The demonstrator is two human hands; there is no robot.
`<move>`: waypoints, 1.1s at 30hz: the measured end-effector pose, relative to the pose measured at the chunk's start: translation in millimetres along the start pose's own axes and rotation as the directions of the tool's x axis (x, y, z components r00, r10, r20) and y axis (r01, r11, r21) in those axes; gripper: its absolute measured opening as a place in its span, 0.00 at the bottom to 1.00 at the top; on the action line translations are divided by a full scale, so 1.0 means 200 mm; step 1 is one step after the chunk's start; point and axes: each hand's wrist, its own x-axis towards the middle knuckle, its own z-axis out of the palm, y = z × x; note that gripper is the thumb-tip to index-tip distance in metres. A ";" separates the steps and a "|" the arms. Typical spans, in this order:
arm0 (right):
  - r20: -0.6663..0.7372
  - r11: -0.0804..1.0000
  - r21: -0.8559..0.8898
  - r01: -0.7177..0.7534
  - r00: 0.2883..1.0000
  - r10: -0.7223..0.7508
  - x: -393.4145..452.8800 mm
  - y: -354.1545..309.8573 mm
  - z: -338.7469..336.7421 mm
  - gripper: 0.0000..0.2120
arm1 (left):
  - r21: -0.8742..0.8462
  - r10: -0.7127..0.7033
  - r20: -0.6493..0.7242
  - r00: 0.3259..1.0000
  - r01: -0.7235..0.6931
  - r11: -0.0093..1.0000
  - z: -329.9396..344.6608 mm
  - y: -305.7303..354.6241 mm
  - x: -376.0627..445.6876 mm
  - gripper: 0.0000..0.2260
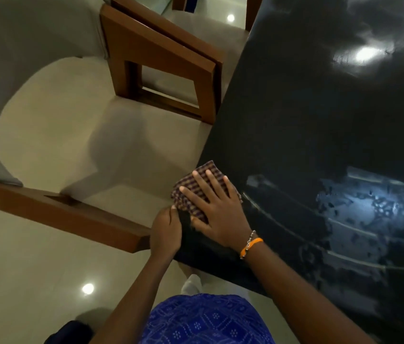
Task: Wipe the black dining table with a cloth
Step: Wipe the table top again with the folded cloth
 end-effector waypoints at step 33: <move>-0.123 0.741 0.093 -0.665 0.731 0.671 -0.10 0.21 -0.06 0.31 | 0.146 0.306 -0.005 0.952 -0.302 0.942 0.02 0.02 -0.02 0.10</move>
